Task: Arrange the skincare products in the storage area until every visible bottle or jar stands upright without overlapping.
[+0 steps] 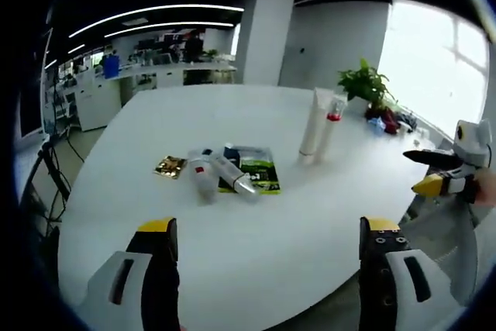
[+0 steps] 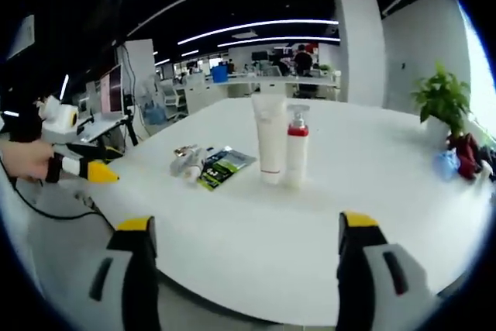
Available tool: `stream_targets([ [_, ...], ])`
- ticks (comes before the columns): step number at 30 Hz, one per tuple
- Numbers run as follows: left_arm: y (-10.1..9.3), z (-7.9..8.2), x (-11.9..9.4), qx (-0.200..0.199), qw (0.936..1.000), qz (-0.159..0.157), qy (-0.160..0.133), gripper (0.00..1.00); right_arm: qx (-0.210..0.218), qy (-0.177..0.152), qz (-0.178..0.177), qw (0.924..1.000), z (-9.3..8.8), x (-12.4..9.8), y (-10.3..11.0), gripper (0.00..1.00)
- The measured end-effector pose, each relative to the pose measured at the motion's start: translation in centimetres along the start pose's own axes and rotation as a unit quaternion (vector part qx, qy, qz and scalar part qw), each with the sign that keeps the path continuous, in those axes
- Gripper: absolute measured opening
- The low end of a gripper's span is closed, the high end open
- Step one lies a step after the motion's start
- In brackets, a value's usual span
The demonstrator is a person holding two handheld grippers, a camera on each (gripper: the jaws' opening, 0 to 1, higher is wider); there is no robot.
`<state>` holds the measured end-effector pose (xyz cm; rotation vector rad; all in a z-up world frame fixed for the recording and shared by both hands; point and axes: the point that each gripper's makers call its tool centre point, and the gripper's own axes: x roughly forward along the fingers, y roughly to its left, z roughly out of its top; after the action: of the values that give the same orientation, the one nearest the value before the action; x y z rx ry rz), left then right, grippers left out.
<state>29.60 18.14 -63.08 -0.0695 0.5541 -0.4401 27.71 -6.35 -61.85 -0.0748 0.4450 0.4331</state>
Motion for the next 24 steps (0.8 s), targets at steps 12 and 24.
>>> stream_targets([
  [12, 0.2, 1.2, 4.3, -0.022, 0.999, 0.039, 0.0, 0.89, -0.007, -0.022, 0.01, 0.9997, 0.6, -0.1, 0.4, 0.93],
  [24, 1.4, 1.4, 9.7, -0.008, 0.9977, 0.061, 0.028, 0.78, -0.002, -0.014, 0.0, 0.9999, 0.3, 0.1, 0.0, 0.92],
])
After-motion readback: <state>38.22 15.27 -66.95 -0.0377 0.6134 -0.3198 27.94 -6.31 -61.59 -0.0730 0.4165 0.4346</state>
